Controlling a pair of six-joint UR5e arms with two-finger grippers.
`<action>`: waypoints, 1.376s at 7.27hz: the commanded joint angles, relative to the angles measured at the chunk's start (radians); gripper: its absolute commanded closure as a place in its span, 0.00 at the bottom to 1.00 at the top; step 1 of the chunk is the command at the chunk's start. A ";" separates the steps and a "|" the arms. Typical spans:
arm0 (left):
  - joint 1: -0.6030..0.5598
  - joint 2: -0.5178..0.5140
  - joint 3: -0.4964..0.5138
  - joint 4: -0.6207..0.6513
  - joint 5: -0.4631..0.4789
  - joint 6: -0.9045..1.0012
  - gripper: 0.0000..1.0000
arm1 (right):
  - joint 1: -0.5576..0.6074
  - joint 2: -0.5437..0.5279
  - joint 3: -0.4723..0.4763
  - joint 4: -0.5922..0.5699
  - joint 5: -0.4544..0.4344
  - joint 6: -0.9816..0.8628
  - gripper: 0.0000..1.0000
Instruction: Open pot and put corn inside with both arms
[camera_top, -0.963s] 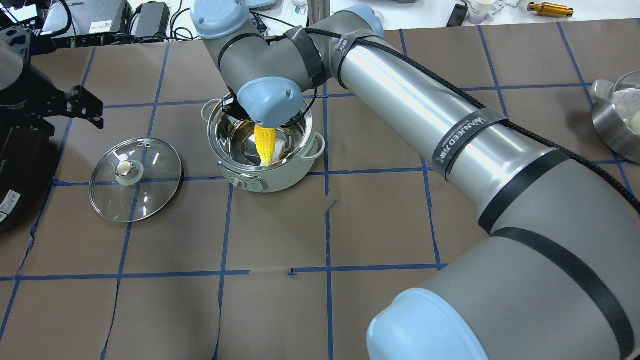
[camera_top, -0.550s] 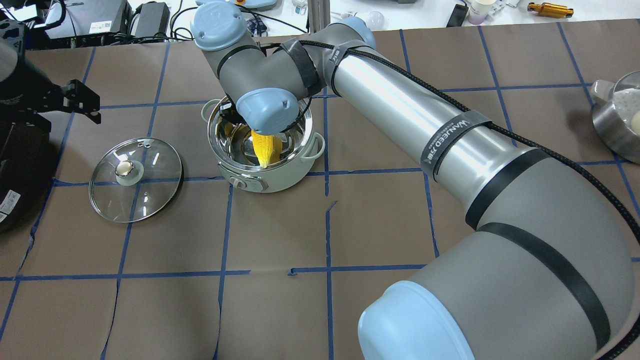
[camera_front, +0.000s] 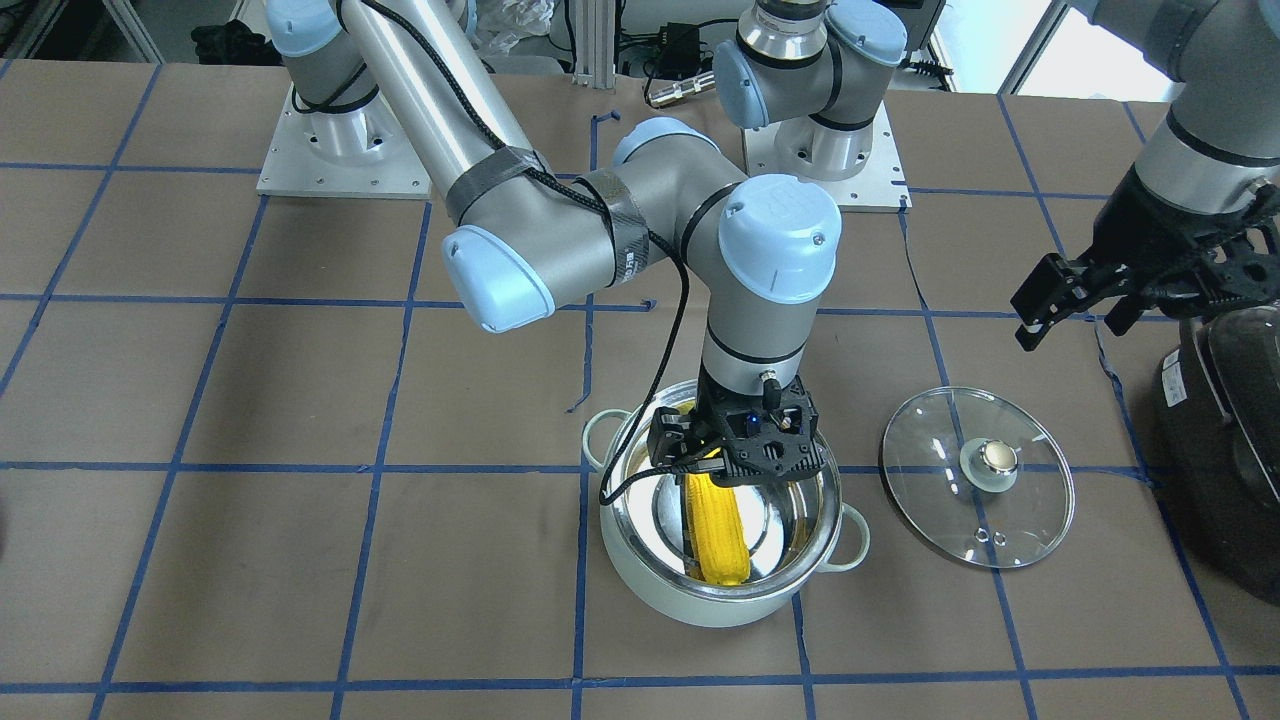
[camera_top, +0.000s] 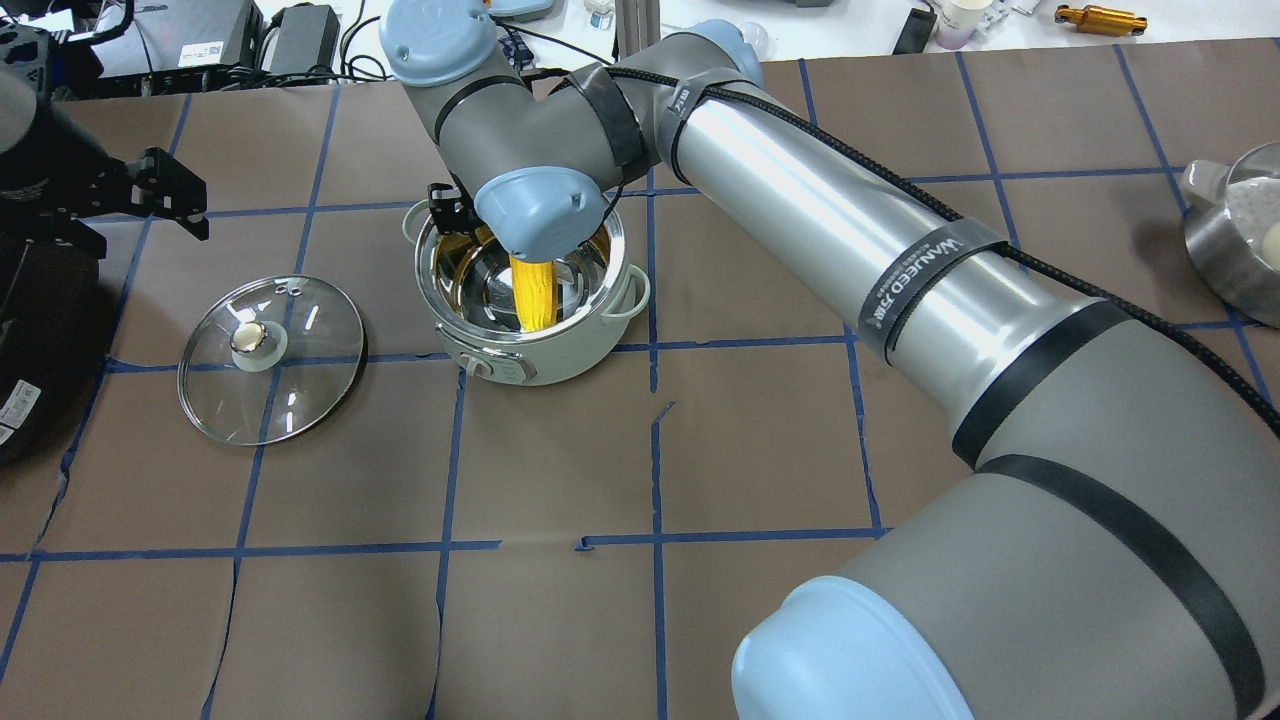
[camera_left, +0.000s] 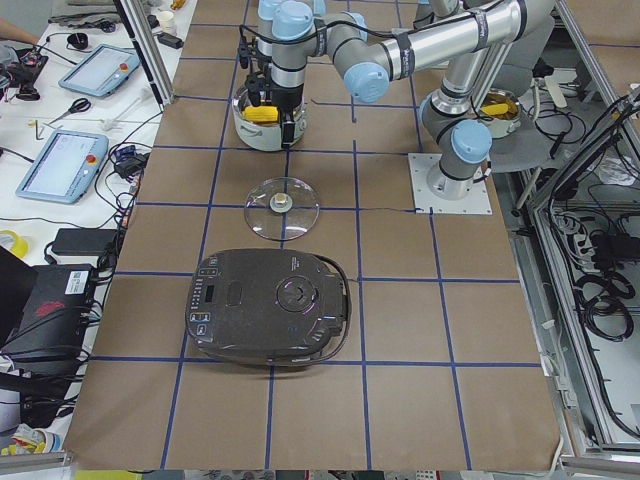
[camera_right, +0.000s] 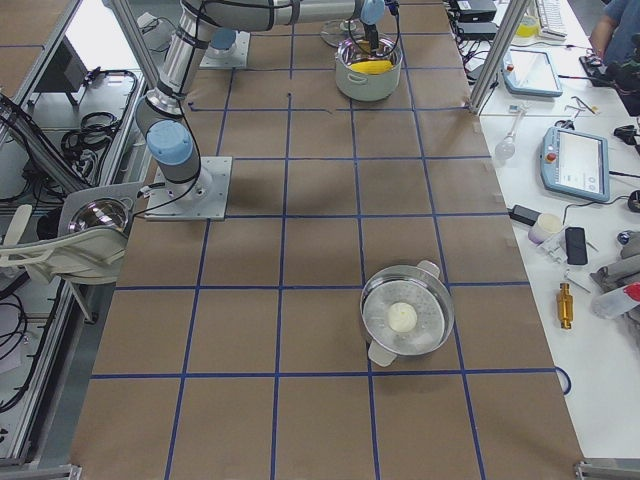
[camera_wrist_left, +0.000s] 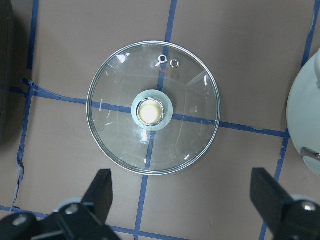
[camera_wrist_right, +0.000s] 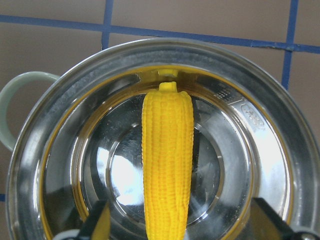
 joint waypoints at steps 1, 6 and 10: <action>-0.057 0.036 0.014 -0.062 -0.003 -0.078 0.03 | -0.059 -0.065 0.022 0.047 0.001 -0.005 0.00; -0.356 0.096 0.095 -0.179 0.006 -0.317 0.00 | -0.389 -0.494 0.489 0.124 0.001 -0.216 0.00; -0.381 0.018 0.184 -0.223 0.003 -0.325 0.02 | -0.477 -0.629 0.506 0.377 0.010 -0.221 0.00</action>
